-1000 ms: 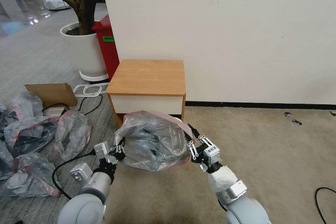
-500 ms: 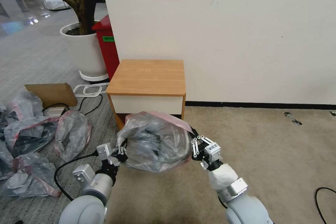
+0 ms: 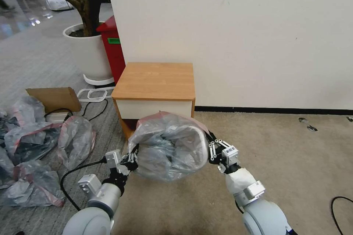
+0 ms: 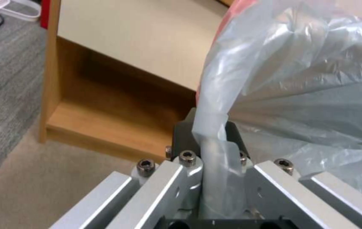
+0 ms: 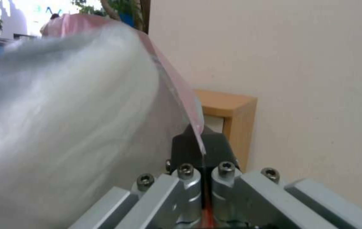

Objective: Pick up the garbage bag from the table and place it over the trash can.

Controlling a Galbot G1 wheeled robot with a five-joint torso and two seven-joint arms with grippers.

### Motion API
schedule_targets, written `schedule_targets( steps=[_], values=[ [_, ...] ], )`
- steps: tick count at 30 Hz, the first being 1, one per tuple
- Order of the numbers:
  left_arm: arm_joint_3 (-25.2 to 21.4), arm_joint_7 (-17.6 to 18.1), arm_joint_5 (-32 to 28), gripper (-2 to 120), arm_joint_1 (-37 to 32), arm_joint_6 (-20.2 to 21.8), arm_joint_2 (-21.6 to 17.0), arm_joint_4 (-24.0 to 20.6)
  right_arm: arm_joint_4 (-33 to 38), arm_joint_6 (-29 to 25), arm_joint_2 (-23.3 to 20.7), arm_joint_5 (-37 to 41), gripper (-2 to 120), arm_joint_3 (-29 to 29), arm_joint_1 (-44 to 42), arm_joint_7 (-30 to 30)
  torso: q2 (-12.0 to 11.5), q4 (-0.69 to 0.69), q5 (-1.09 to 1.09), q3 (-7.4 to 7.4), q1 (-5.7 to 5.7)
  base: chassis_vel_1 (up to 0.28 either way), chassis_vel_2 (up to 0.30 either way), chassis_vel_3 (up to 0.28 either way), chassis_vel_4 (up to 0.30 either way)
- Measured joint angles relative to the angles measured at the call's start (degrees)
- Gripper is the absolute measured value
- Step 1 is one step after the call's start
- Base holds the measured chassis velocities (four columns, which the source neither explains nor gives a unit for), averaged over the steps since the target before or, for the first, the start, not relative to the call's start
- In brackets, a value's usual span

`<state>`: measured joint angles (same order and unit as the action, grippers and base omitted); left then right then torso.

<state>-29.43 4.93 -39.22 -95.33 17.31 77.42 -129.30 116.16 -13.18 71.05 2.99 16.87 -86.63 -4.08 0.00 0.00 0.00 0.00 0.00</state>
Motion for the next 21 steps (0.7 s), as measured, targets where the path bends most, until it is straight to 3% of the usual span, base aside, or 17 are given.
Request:
schedule_targets(
  steps=[15,21],
  values=[
    [0.8,0.5,-6.4,1,-1.0,0.8,0.6,-3.3,-6.6,4.6,-0.1,-0.3,0,-1.3,2.8,1.9,0.0,0.00,0.00,0.00,0.00,0.000,0.000,0.000,0.000],
    [1.0,1.3,-8.3,3,-0.8,1.3,1.6,-4.0,-8.6,3.9,0.3,-1.9,0,-1.5,3.2,2.1,0.0,0.00,0.00,0.00,0.00,0.000,0.000,0.000,0.000]
  ],
)
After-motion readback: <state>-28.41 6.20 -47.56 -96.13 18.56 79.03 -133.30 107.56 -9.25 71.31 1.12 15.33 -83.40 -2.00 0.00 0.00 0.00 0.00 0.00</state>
